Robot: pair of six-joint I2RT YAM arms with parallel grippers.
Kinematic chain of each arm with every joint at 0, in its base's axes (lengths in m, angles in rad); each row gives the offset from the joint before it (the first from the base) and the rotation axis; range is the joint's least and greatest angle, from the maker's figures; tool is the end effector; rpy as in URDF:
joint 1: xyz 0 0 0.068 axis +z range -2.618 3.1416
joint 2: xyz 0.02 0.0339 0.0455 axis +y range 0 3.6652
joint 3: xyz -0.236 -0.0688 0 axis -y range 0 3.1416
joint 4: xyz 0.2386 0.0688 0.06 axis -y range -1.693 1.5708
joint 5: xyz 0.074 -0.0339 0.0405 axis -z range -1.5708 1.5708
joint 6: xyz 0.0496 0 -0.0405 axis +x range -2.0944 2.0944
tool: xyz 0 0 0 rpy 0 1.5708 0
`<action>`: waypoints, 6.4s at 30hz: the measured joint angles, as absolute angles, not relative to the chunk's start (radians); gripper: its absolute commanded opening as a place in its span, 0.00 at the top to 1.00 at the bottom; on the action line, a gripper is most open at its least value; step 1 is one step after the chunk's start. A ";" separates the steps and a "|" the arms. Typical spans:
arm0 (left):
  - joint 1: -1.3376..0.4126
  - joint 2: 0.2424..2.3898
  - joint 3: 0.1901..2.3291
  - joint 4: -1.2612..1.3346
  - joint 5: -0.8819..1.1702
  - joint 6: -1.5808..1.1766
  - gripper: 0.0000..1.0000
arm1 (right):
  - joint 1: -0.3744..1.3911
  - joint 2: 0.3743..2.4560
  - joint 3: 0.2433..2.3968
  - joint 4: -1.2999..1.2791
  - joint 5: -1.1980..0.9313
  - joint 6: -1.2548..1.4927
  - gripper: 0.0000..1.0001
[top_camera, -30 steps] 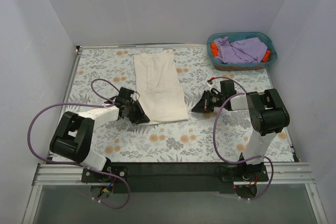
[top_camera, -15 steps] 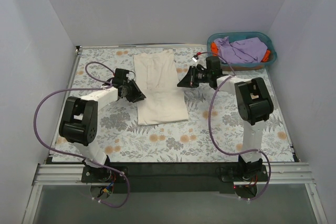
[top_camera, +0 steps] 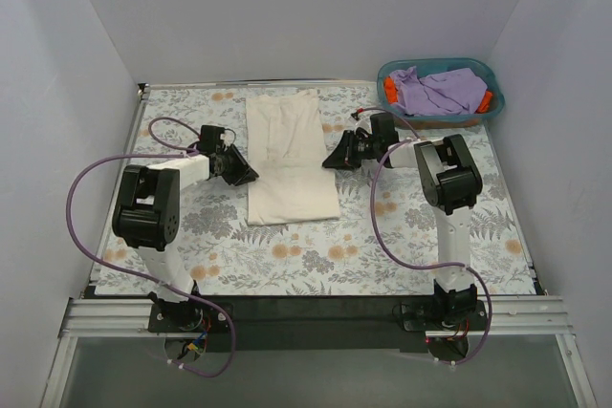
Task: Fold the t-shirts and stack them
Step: Fold the tshirt
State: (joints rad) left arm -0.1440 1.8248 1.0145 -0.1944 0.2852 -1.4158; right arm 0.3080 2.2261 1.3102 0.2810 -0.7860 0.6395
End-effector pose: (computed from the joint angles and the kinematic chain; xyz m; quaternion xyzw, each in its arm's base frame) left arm 0.3468 -0.0644 0.1078 -0.5325 0.7883 -0.2914 0.1006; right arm 0.4130 0.1682 0.0832 -0.0343 0.8417 0.4942 0.2148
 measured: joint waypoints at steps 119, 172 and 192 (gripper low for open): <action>-0.476 1.400 0.632 -0.392 -0.171 -2.014 1.00 | 0.575 1.491 0.851 -0.354 -0.213 0.440 0.21; -0.476 1.340 0.607 -0.453 -0.134 -1.993 1.00 | 0.769 1.639 0.891 -0.297 0.147 1.388 0.69; -0.478 1.314 0.621 -0.517 -0.138 -1.918 1.00 | 0.780 1.644 0.900 -0.298 0.185 1.240 0.99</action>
